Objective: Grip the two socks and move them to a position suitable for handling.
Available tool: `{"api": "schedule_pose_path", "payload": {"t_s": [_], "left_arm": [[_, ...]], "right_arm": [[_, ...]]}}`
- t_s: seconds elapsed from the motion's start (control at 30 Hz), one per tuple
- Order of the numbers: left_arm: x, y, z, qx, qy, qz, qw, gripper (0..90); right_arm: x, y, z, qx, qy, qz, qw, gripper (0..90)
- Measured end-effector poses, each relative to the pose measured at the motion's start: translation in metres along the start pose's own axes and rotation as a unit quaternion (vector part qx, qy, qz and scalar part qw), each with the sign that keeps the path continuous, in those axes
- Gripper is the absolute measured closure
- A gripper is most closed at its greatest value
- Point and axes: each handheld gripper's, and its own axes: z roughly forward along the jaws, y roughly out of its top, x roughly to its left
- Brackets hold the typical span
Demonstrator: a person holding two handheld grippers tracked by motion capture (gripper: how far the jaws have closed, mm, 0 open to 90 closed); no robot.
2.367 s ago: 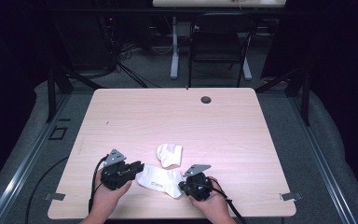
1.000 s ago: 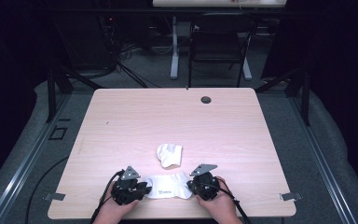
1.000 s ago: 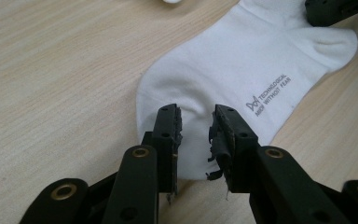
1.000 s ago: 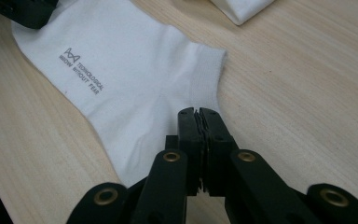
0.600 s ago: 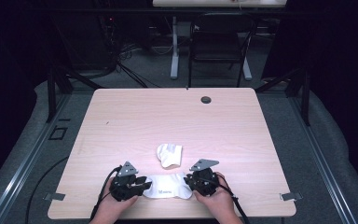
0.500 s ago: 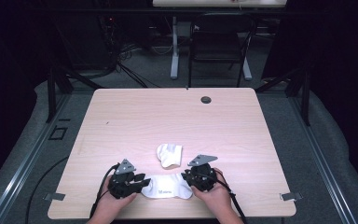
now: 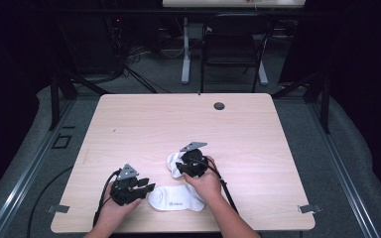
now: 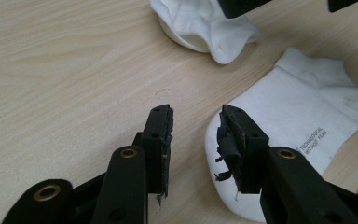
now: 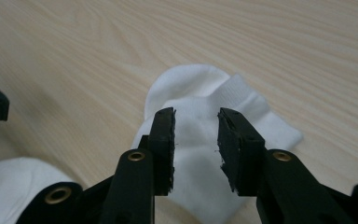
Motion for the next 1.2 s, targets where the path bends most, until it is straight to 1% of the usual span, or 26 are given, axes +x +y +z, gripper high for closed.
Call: {"api": "schedule_pose_path", "payload": {"t_s": [0.03,0.07,0.13,0.17,0.2,0.23,0.27,0.3,0.33,0.37,0.4,0.47,0.53,0.57,0.6,0.63,0.7,0.77,0.8,0.83,0.93,1.0,1.03,1.13,1.17,1.2], "left_arm": [[0.001,0.0,0.0,0.001,0.001,0.0,1.0,63.7],[0.001,0.0,0.001,0.001,0.002,-0.003,1.0,63.7],[0.002,0.0,0.001,0.0,0.002,-0.003,1.0,63.7],[0.002,0.0,0.001,-0.002,0.003,-0.005,1.0,63.7],[0.002,0.0,0.001,-0.002,0.003,-0.005,1.0,63.7],[0.002,0.0,0.001,-0.003,0.003,-0.007,1.0,63.7],[0.002,0.0,0.001,-0.003,0.003,-0.007,1.0,63.7],[0.003,0.0,0.0,0.0,0.002,-0.007,1.0,63.7],[0.004,0.0,0.0,0.0,0.003,-0.004,1.0,63.7],[0.004,0.0,0.0,0.001,0.003,-0.004,1.0,63.7],[0.004,0.0,0.0,0.001,0.003,-0.004,1.0,63.7],[0.004,0.0,0.001,0.0,0.004,-0.006,1.0,63.8],[0.004,0.0,0.002,0.0,0.004,-0.007,1.0,63.7],[0.003,0.0,0.002,0.001,0.005,-0.008,1.0,63.7],[0.003,0.0,0.002,0.001,0.005,-0.008,1.0,63.7],[0.004,0.0,0.003,0.002,0.004,-0.005,1.0,63.7],[0.004,0.0,0.003,0.003,0.005,-0.004,1.0,63.7],[0.004,0.0,0.003,0.003,0.005,-0.004,1.0,63.7],[0.004,0.0,0.003,0.001,0.005,-0.007,1.0,63.7],[0.004,0.0,0.003,0.0,0.006,-0.007,1.0,63.7],[0.005,0.002,0.003,-0.001,0.006,-0.011,0.9999,63.8],[0.006,0.005,0.004,-0.003,0.007,-0.008,0.9999,63.8],[0.005,0.007,0.005,-0.004,0.006,-0.013,0.9999,63.9],[0.004,0.014,0.007,-0.011,0.008,-0.007,0.9999,64.6],[0.004,0.02,0.009,-0.014,0.012,-0.002,0.9998,65.0],[0.004,0.02,0.009,-0.014,0.012,-0.002,0.9998,66.1]], "right_arm": [[0.001,0.002,0.003,0.001,-0.002,-0.001,1.0,66.0],[0.002,0.004,0.007,-0.004,-0.003,-0.001,1.0,65.8],[0.004,0.006,0.012,0.001,-0.003,-0.002,1.0,65.7],[0.005,0.007,0.015,0.005,-0.008,-0.003,1.0,65.0],[0.005,0.007,0.015,0.005,-0.008,-0.003,1.0,65.0],[0.006,0.007,0.022,0.018,-0.013,-0.006,0.9997,63.4],[0.006,0.007,0.024,0.024,-0.014,-0.004,0.9996,63.2],[0.006,0.006,0.026,0.029,-0.016,-0.006,0.9995,63.3],[0.007,0.005,0.029,0.027,-0.019,-0.003,0.9995,63.6],[0.006,0.004,0.03,0.034,-0.02,-0.008,0.9992,64.2],[0.006,0.003,0.031,0.034,-0.021,-0.01,0.9991,65.5],[0.006,0.002,0.031,0.035,-0.024,-0.027,0.9987,69.4],[0.006,0.0,0.031,0.03,-0.023,-0.029,0.9989,74.9],[0.006,0.0,0.03,0.034,-0.021,-0.036,0.9985,77.7],[0.007,-0.001,0.03,0.028,-0.019,-0.033,0.9989,81.4],[0.007,-0.001,0.029,0.033,-0.016,-0.038,0.9986,84.4],[0.008,0.0,0.028,0.038,-0.018,-0.046,0.9981,87.7],[0.009,0.0,0.026,0.043,-0.015,-0.062,0.997,88.7],[0.01,0.0,0.026,0.042,-0.015,-0.064,0.997,89.0],[0.01,0.0,0.024,0.047,-0.013,-0.068,0.9965,89.2],[0.011,0.001,0.019,0.04,-0.003,-0.071,0.9967,89.4],[0.013,0.002,0.015,0.032,0.005,-0.074,0.9967,89.5],[0.014,0.002,0.013,0.027,0.006,-0.077,0.9967,89.5],[0.016,0.004,0.005,0.025,0.014,-0.084,0.9961,89.5],[0.016,0.004,0.004,0.018,0.015,-0.085,0.9961,89.5],[0.016,0.004,0.004,0.018,0.015,-0.085,0.9961,89.5]]}}
